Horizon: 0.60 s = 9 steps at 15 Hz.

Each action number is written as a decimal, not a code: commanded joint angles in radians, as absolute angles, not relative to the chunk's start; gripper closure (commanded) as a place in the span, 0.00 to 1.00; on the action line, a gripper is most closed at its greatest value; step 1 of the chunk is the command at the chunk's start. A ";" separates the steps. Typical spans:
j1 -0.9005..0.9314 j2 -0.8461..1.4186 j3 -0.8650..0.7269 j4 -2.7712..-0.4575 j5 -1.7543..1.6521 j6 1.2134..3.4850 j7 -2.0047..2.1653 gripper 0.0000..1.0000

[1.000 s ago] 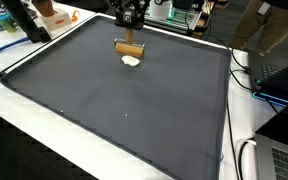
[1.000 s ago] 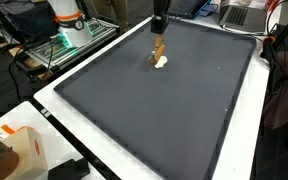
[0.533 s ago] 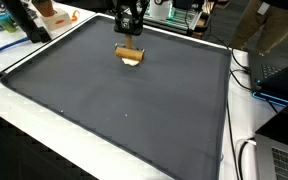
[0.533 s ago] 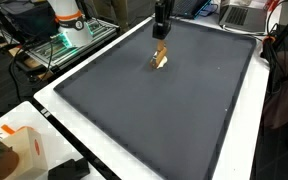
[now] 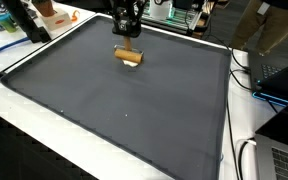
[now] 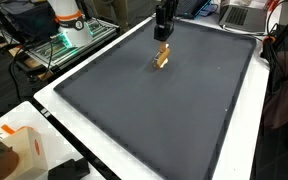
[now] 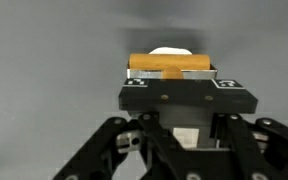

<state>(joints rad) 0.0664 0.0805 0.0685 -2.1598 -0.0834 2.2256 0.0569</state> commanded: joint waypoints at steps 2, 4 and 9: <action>0.067 0.150 0.065 -2.145 -0.051 2.277 0.095 0.77; 0.067 0.155 0.063 -2.137 -0.047 2.293 0.104 0.77; 0.065 -0.042 0.061 -2.215 0.003 2.248 0.122 0.77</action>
<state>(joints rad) 0.0653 0.1223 0.0612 -2.1325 -0.0359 2.2985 0.0989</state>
